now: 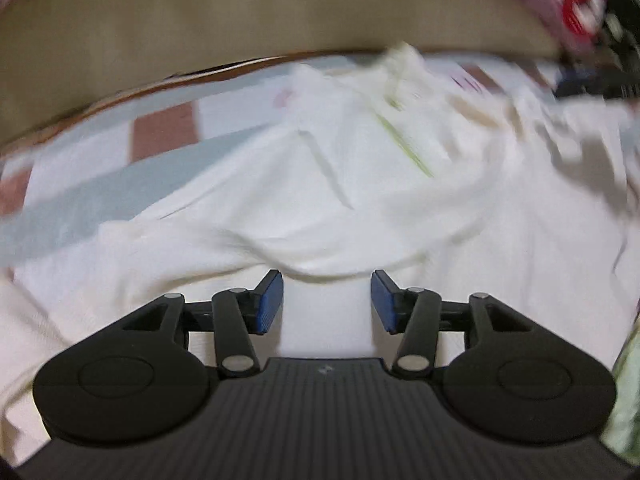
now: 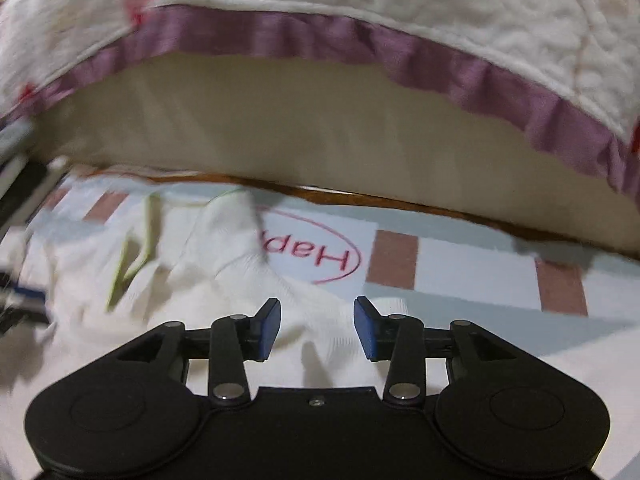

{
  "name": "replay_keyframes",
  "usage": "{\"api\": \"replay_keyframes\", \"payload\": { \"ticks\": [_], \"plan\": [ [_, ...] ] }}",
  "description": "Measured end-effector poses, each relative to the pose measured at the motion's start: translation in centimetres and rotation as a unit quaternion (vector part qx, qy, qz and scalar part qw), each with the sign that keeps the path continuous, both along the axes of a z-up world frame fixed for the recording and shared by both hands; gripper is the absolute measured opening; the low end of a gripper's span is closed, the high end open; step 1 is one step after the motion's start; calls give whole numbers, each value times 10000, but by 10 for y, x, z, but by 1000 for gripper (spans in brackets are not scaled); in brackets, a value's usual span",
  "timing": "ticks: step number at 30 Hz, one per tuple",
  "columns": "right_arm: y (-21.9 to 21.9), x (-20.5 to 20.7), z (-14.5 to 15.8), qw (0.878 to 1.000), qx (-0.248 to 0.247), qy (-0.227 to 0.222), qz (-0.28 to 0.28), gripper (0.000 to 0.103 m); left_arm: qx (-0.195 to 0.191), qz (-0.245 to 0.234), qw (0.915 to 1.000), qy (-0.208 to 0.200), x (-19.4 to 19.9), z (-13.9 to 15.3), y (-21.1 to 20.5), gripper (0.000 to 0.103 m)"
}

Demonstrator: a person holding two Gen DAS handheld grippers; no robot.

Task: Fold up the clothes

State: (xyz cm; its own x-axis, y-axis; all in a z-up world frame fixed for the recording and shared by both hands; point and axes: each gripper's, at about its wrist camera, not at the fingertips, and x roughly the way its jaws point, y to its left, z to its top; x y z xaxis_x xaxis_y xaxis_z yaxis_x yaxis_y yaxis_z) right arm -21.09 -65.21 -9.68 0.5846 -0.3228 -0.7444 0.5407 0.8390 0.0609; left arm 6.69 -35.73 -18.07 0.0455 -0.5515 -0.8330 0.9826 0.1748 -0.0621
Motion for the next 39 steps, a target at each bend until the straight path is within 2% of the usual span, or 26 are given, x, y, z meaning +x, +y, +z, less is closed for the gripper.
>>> {"api": "replay_keyframes", "payload": {
  "ticks": [1, 4, 6, 7, 9, 11, 12, 13, 14, 15, 16, 17, 18, 20, 21, 23, 24, 25, 27, 29, 31, 35, 37, 39],
  "plan": [
    [3, -4, -2, 9998, -105, 72, 147, 58, 1, -137, 9999, -48, -7, -1, -2, 49],
    [7, 1, -18, 9975, -366, 486, 363, 59, -81, -243, 9996, -156, -15, -4, -7, 55],
    [-1, 4, -31, 9971, -390, 634, 185, 62, -250, -155, 9993, -252, -14, -7, -11, 62],
    [-8, 1, -37, 9978, -291, 588, 12, 67, -384, -75, 9991, -169, -10, -10, -13, 63],
    [-22, -7, -47, 9988, 40, 338, -348, 69, -653, 90, 9978, 4, -2, -16, -17, 63],
    [-37, -18, -57, 9961, 480, -91, -738, 69, -915, 278, 9951, 263, 3, -16, -17, 22],
    [-44, -22, -62, 9931, 708, -321, -879, 69, -929, 242, 9947, 355, 4, -15, -19, 2],
    [-48, -25, -66, 9905, 837, -529, -953, 62, -987, 235, 9943, 314, 5, -12, -20, 1],
    [-48, -27, -67, 9898, 839, -696, -920, 48, -1088, 286, 9935, 198, 6, -9, -21, 1],
    [-47, -27, -67, 9894, 831, -829, -850, 10, -1188, 337, 9923, 82, 7, -6, -21, 0],
    [-46, -29, -66, 9881, 840, -1003, -807, 5, -1295, 414, 9907, -20, 9, -2, -22, 0],
    [-44, -35, -63, 9849, 840, -1271, -822, 5, -1440, 629, 9876, -19, 15, 2, -22, 0],
    [-43, -41, -60, 9816, 821, -1475, -891, 5, -1581, 833, 9838, 148, 23, 5, -21, 0],
    [-43, -47, -57, 9779, 775, -1620, -1068, 5, -1699, 1267, 9760, 497, 37, 4, -20, 0],
    [-45, -49, -56, 9779, 740, -1602, -1121, 5, -1598, 1462, 9757, 334, 39, 0, -22, 0],
    [-46, -49, -53, 9800, 589, -1465, -1211, 5, -1394, 1833, 9731, 31, 44, -8, -25, 3],
    [-46, -48, -52, 9810, 508, -1385, -1264, 5, -1295, 1929, 9726, 20, 49, -10, -24, 3],
    [-47, -48, -51, 9817, 428, -1304, -1316, 4, -1207, 2026, 9718, 39, 55, -10, -23, 6],
    [-47, -43, -53, 9838, 299, -1094, -1389, 4, -1085, 2288, 9667, 374, 74, -2, -11, 8],
    [-46, -35, -60, 9869, 219, -818, -1374, 4, -981, 2578, 9601, 451, 91, 8, 8, 20],
    [-46, -28, -68, 9885, 186, -616, -1367, 4, -957, 2716, 9568, 411, 101, 14, 29, 41],
    [-47, -27, -78, 9882, 248, -595, -1392, 4, -891, 2510, 9620, 600, 108, 17, 47, 46],
    [-48, -28, -78, 9885, 264, -571, -1377, 5, -792, 2387, 9644, 816, 110, 12, 43, 60],
    [-47, -28, -75, 9890, 238, -560, -1347, 5, -601, 2368, 9665, 786, 107, 3, 35, 63]
  ]
}}
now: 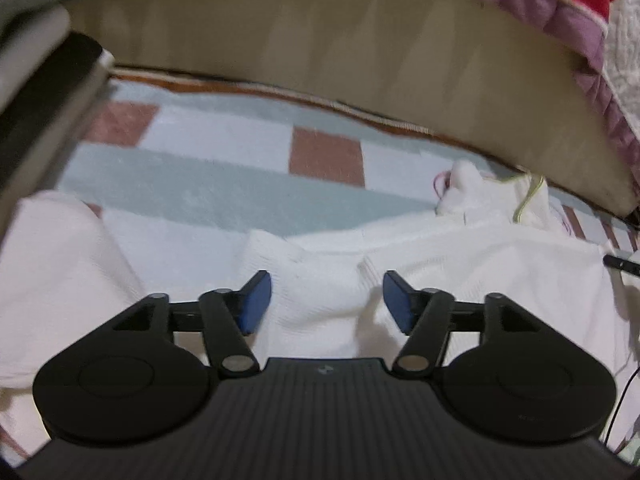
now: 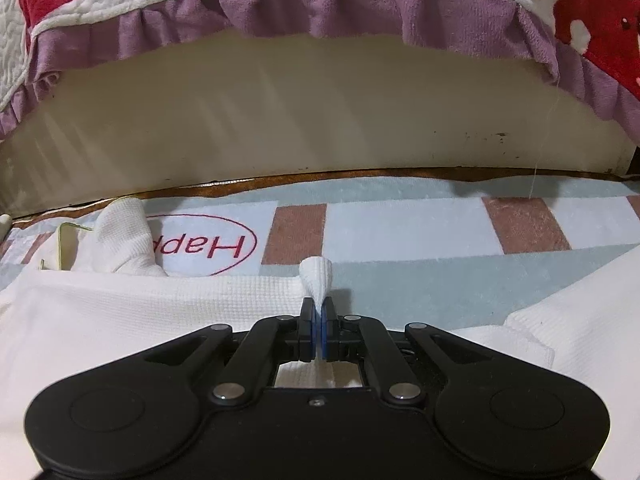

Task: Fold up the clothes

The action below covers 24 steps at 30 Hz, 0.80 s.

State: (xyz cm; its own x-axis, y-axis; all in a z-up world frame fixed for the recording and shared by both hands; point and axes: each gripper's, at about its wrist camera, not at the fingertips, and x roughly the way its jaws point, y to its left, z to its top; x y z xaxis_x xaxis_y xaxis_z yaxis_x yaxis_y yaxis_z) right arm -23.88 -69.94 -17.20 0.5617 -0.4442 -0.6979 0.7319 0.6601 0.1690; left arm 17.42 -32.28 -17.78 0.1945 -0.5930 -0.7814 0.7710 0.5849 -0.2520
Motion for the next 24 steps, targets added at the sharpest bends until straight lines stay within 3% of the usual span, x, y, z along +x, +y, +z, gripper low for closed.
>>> {"api": "replay_keyframes", "payload": {
  "ticks": [2, 3, 4, 7, 11, 15, 18, 20, 21, 22, 23, 24],
  "plan": [
    [2, 0, 3, 10000, -42, 13, 37, 5, 148, -30, 9992, -368, -6, -7, -8, 60],
    [3, 1, 4, 10000, -61, 19, 59, 5, 180, -53, 9977, -648, -9, -9, -11, 40],
    [3, 2, 5, 9999, -80, 18, 80, 5, 209, -96, 9957, -901, -12, -11, -15, 4],
    [5, 3, 7, 9998, -140, -16, 138, 5, 146, -250, 9941, -1047, -8, -7, -17, 5],
    [10, 6, 16, 9992, -262, -127, 278, 5, -202, 103, 9960, -863, 8, 8, -1, 5],
    [11, 17, 21, 9984, -422, -38, 370, 4, -70, 447, 9955, -838, 13, -4, -7, 5],
    [12, 34, 13, 9962, -618, 556, 266, 4, 325, 782, 9895, -1168, 19, -7, -13, 7],
    [14, 47, 8, 9906, -842, 1071, 138, 3, 278, 843, 9877, -1289, 20, 11, -4, 16],
    [19, 53, 6, 9838, -1075, 1436, -1, 6, 172, 848, 9869, -1358, 20, 23, 4, 30],
    [24, 60, 4, 9749, -1307, 1798, -140, 18, 117, 868, 9861, -1413, 19, 34, 13, 47],
    [29, 64, 4, 9689, -1442, 1997, -255, 23, 71, 890, 9852, -1466, 19, 45, 22, 54],
    [34, 66, 8, 9678, -1471, 2014, -343, 34, 77, 928, 9841, -1512, 19, 54, 32, 58]
  ]
}}
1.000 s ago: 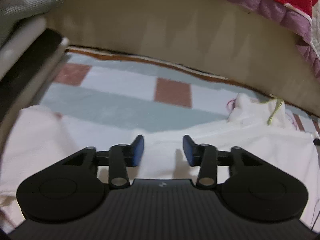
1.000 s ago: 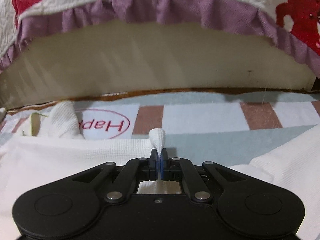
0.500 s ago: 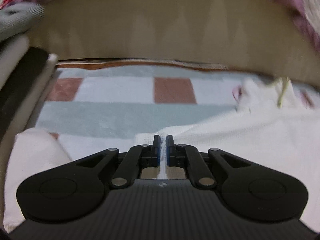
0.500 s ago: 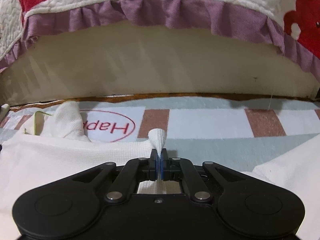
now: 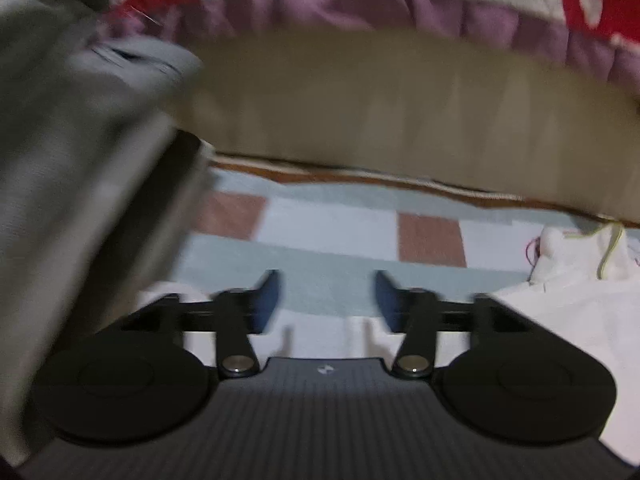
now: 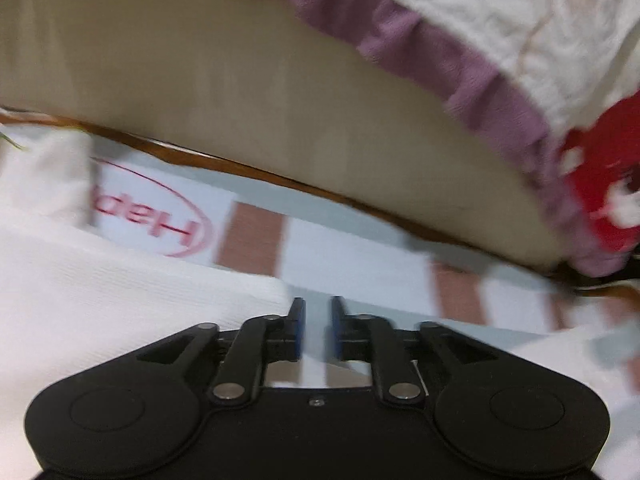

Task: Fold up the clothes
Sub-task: 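Release the shirt and open both grippers above the rug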

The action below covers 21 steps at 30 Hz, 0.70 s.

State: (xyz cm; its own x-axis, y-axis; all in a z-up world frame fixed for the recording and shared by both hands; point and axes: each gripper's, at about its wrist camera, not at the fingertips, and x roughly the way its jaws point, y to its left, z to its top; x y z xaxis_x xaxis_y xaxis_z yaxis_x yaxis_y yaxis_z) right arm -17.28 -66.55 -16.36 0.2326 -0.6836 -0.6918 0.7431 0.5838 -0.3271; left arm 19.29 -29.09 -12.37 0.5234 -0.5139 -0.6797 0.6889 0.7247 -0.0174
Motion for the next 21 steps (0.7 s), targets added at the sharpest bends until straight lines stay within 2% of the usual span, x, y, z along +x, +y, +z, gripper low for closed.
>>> {"api": "replay_keyframes", "payload": {
  "ticks": [1, 4, 6, 10, 11, 14, 18, 20, 21],
  "plan": [
    [5, 0, 5, 9999, 34, -118, -21, 44, 7, 27, 10000, -45, -1, 8, 12, 58],
    [19, -2, 27, 9913, 762, -1056, 213, 52, 103, 100, 9996, -251, -4, 24, 43, 58],
    [30, 1, 40, 9762, 1418, -1579, 450, 54, 336, 180, 9983, -448, -8, 25, 58, 58],
    [61, 17, 57, 9370, 2473, -2202, 1108, 60, 785, 217, 9963, -275, -13, 10, 71, 58],
    [71, 23, 59, 9283, 2654, -2272, 1271, 60, 940, 140, 9949, -332, -17, 5, 71, 58],
    [110, 40, 61, 9138, 2923, -2208, 1754, 61, 1370, -77, 9894, -472, -28, -12, 71, 62],
    [155, 53, 50, 8980, 3183, -1925, 2351, 61, 1112, -48, 9938, 81, -18, -22, 72, 63],
    [175, 56, 43, 8942, 3228, -1766, 2550, 61, 927, -15, 9949, 397, -13, -27, 74, 63],
    [183, 57, 39, 8940, 3211, -1683, 2633, 61, 511, 113, 9955, 787, -8, -24, 82, 63]
  ]
}}
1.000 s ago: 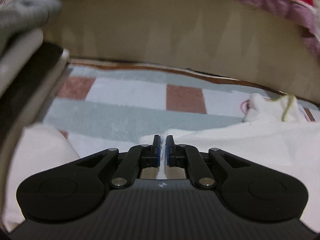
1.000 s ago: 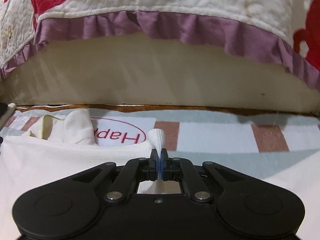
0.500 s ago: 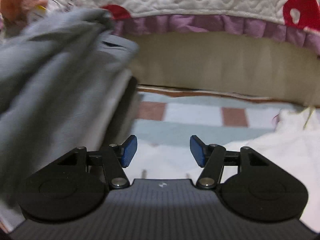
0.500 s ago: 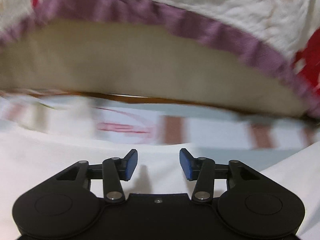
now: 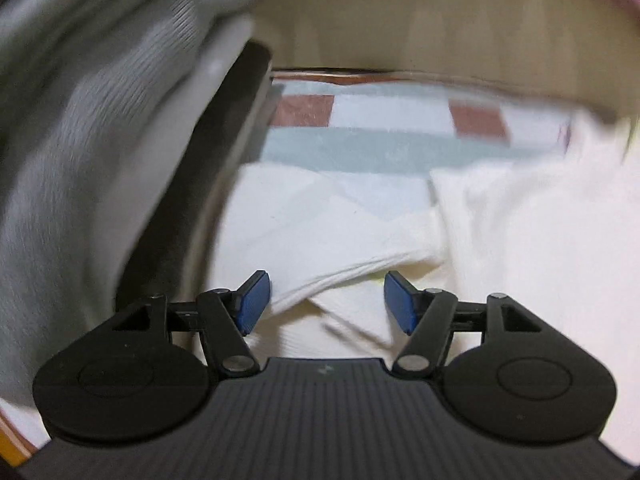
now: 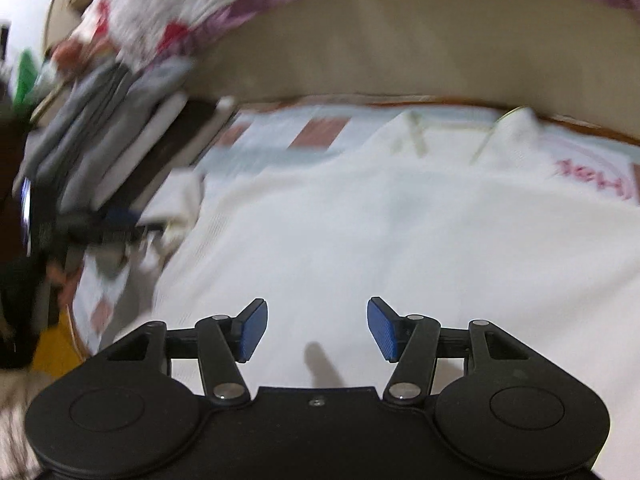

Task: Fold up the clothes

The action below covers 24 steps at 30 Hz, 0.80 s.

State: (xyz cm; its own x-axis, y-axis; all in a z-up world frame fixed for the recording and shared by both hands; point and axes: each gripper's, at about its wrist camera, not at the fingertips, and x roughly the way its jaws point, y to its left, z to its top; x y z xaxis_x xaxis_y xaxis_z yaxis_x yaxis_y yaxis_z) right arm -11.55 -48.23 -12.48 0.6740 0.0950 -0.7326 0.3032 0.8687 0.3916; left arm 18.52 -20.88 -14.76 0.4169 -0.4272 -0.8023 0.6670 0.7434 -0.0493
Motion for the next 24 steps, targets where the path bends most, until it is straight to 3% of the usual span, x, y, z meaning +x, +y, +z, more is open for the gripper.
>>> {"api": "replay_keyframes", "payload": {
  "ticks": [2, 4, 6, 10, 12, 14, 15, 16, 17, 18, 19, 21, 22, 24],
  "plan": [
    [15, 3, -5, 9997, -133, 95, 184, 61, -830, 294, 9929, 806, 11, 3, 16, 63],
    [26, 5, -9, 9986, -321, 182, 372, 61, -1141, 313, 9856, 1210, 14, 0, 19, 63],
    [34, 7, -10, 9972, -475, 213, 540, 61, -1039, 256, 9869, 1207, 10, -3, 13, 64],
    [45, 9, -8, 9932, -828, 141, 805, 61, -637, 603, 9914, 969, 2, -16, -12, 84],
    [51, 10, -5, 9887, -1204, -6, 889, 61, -378, 743, 9939, 726, -1, -24, -31, 89],
    [59, 13, -5, 9826, -1555, -66, 1017, 61, -47, 636, 9978, 196, -3, -29, -50, 87],
    [62, 14, -5, 9797, -1676, -71, 1098, 61, 61, 590, 9982, -55, -6, -32, -56, 79],
    [65, 14, -5, 9777, -1748, -76, 1160, 61, 138, 588, 9980, -195, -8, -32, -58, 50],
    [67, 13, -5, 9769, -1763, -80, 1200, 61, 204, 585, 9975, -325, -9, -31, -59, 34],
    [69, 13, -5, 9769, -1749, -85, 1227, 61, 210, 572, 9973, -398, -10, -26, -57, 7],
    [70, 11, -6, 9777, -1699, -91, 1232, 61, 166, 565, 9973, -444, -11, -20, -53, 6],
    [70, 7, -7, 9791, -1647, -105, 1191, 61, -590, 644, 9960, -177, -12, 6, -29, 5],
    [70, 5, -8, 9797, -1629, -112, 1165, 61, -1037, 680, 9923, -34, -13, 19, -16, 5],
    [68, -1, -9, 9801, -1715, -160, 990, 61, -2048, 710, 9757, 320, -18, 45, 13, 5]
  ]
}}
